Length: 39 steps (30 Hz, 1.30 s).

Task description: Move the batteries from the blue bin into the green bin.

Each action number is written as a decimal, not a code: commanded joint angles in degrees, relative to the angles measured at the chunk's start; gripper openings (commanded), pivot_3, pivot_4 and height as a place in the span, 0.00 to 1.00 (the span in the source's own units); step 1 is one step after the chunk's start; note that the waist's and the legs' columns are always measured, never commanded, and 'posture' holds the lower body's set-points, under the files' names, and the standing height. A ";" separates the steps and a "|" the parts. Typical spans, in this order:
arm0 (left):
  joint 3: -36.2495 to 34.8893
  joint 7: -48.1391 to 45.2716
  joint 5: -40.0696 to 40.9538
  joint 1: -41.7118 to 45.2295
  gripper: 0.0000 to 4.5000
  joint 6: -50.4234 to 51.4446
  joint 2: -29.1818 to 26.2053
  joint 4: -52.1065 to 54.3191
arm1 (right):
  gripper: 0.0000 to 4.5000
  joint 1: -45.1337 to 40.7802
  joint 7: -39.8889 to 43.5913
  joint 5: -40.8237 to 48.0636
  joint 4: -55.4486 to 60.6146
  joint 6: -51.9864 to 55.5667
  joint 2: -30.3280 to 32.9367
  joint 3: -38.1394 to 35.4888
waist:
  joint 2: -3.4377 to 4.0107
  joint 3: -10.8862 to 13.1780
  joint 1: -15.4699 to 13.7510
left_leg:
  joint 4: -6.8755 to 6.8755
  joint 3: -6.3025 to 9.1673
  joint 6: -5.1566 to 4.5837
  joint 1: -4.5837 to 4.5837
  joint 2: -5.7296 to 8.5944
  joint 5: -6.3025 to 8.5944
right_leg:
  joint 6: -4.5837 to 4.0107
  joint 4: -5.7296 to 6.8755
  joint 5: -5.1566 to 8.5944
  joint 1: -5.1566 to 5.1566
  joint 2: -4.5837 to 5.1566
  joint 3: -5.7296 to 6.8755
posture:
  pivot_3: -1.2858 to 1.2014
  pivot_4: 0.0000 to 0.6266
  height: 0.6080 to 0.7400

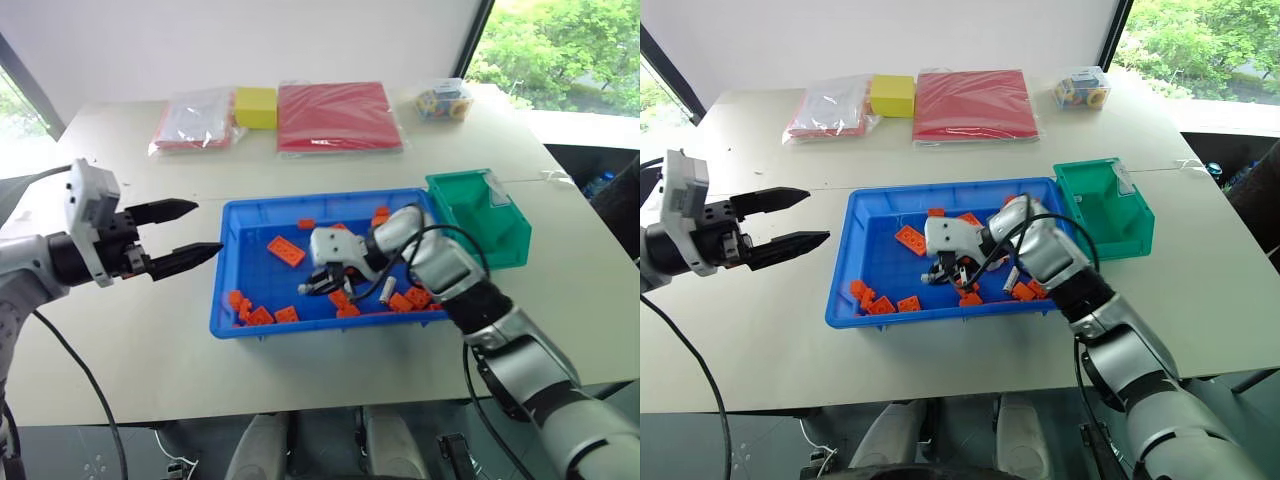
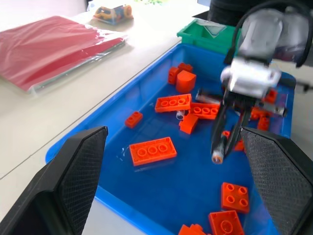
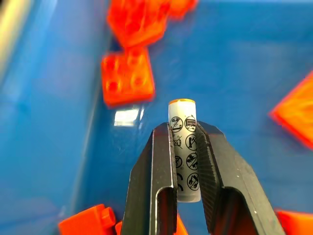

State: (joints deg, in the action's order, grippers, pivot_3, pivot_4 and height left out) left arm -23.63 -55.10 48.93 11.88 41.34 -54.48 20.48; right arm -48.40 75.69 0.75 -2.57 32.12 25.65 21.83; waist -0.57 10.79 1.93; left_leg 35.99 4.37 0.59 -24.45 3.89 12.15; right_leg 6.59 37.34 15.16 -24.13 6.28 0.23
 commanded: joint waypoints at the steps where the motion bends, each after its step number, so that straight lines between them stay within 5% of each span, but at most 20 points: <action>1: 0.06 -0.82 1.38 0.59 1.00 -0.07 0.05 1.92 | 0.02 -1.75 -6.63 4.66 9.85 12.01 5.65 -14.65 | -0.01 0.00 -0.67 | 0.00 0.00 0.00 0.01 0.01 0.00 | 0.00 0.00 0.00 0.02 0.02 0.00 | 0.52 0.24 0.97; 7: 4.12 -1.55 1.98 3.74 1.00 0.21 1.83 1.75 | 0.02 7.83 -21.74 -0.79 10.11 15.83 19.83 -28.84 | -0.13 -0.07 -2.65 | 0.01 -0.03 -0.03 0.01 0.15 0.02 | -0.01 -0.24 0.01 0.17 0.21 0.05 | 0.52 0.24 0.97; 13: 8.42 -3.53 1.71 8.35 1.00 0.15 2.82 0.52 | 0.02 14.49 -31.08 -1.95 7.50 13.58 21.71 -32.37 | -0.06 -0.03 -1.23 | 0.01 -0.30 -0.08 0.03 0.10 0.01 | 0.01 -0.15 0.00 0.10 0.35 -0.04 | 0.52 0.24 0.97; 20: 10.19 -5.50 1.07 10.86 1.00 0.05 2.76 -1.06 | 0.79 14.04 -36.37 -0.64 8.22 11.62 20.04 -30.84 | -0.04 -0.02 -1.00 | 0.01 -0.31 -0.10 0.05 0.02 0.01 | 0.01 -0.13 0.00 0.10 0.15 -0.04 | 0.52 0.24 0.97; 27: 9.78 -5.93 1.23 9.54 1.00 0.13 2.54 -0.33 | 0.79 15.02 -27.71 14.80 22.46 18.60 17.53 -30.40 | -0.04 -0.02 -1.06 | 0.05 -0.28 -0.14 0.04 0.00 0.03 | 0.02 -0.13 0.00 0.13 0.13 -0.03 | 0.52 0.24 0.97; 31: 9.56 -5.41 1.47 9.03 1.00 0.22 2.79 0.38 | 0.79 16.72 -25.46 18.93 28.30 19.05 14.29 -22.05 | -0.06 -0.02 -1.06 | 0.08 -0.24 -0.14 0.04 0.00 0.03 | 0.02 -0.14 0.00 0.16 0.13 -0.02 | 0.52 0.24 0.97; 35: 9.33 -4.94 1.29 8.54 1.00 0.10 2.81 1.04 | 0.79 12.88 -32.51 14.07 19.50 23.77 9.40 -12.81 | -0.06 -0.02 -1.04 | 0.14 -0.24 -0.14 0.07 0.02 0.04 | 0.02 -0.13 0.00 0.19 0.14 -0.03 | 0.52 0.24 0.97; 39: 8.37 -4.18 1.40 7.11 1.00 -0.05 2.82 2.01 | 0.79 8.02 -38.47 13.29 12.48 28.25 2.32 -11.26 | -0.06 -0.02 -1.07 | 0.13 -0.24 -0.13 0.04 0.04 0.03 | 0.01 -0.11 -0.01 0.12 0.16 -0.04 | 0.52 0.24 0.97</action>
State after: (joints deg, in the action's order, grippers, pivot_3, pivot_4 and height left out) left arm -13.00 -59.62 49.78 19.10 41.89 -51.34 20.82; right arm -38.00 39.46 14.39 10.28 59.58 29.35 11.03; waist -0.63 10.77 0.86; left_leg 36.09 4.13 0.47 -24.41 3.93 12.18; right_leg 6.61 37.23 15.15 -24.02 6.44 0.20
